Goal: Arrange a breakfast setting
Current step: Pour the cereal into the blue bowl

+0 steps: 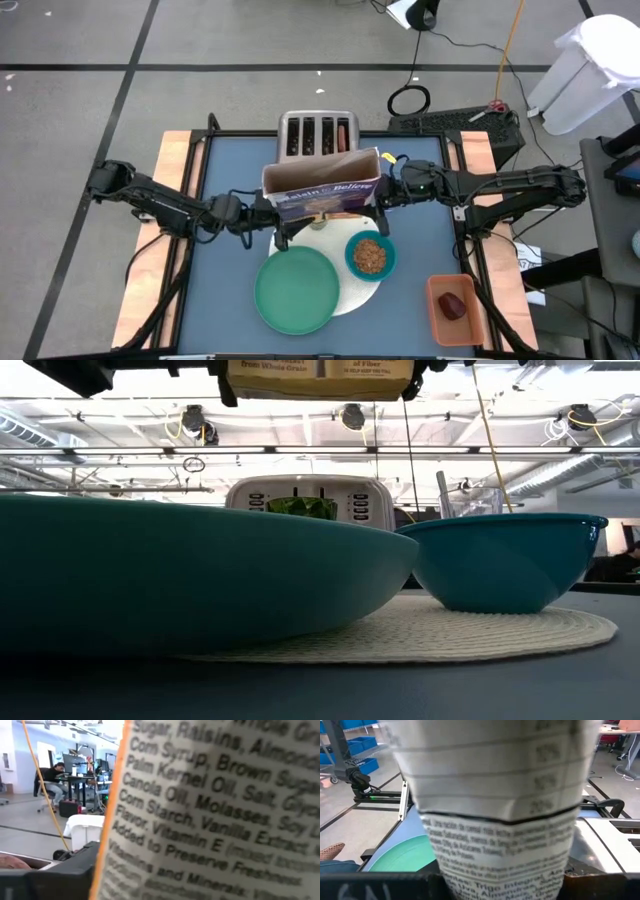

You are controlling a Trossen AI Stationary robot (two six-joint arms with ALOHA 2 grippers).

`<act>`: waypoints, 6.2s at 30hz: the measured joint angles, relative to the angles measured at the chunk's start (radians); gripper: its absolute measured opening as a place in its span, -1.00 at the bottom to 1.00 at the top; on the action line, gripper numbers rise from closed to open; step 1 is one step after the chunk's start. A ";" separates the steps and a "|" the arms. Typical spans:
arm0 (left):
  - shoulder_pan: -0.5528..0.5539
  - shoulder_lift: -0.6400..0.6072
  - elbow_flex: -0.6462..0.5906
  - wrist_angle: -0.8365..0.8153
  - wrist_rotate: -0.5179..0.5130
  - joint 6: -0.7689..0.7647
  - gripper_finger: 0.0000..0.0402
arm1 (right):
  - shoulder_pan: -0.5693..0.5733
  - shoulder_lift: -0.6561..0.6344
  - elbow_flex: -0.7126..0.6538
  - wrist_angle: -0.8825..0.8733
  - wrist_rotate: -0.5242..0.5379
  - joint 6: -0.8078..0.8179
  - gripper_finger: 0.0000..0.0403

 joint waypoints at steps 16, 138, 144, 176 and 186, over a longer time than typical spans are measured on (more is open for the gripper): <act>0.000 0.000 0.000 0.000 0.003 0.033 -0.14 | 0.001 0.000 0.000 0.007 -0.006 0.006 -0.31; 0.243 -0.354 -0.592 -0.009 -0.811 -0.144 -0.16 | 0.001 -0.319 0.000 -0.204 -0.001 -0.105 0.58; 0.243 -0.213 -0.584 -0.001 -0.925 -0.292 -0.16 | 0.001 -0.319 0.000 -0.204 0.000 -0.108 0.58; 0.243 0.159 -0.582 -0.001 -0.912 -0.537 -0.16 | 0.001 -0.318 0.000 -0.176 0.000 -0.192 0.58; 0.243 0.180 -0.582 0.003 -0.899 -0.539 -0.16 | 0.001 -0.318 0.000 -0.178 0.000 -0.243 0.58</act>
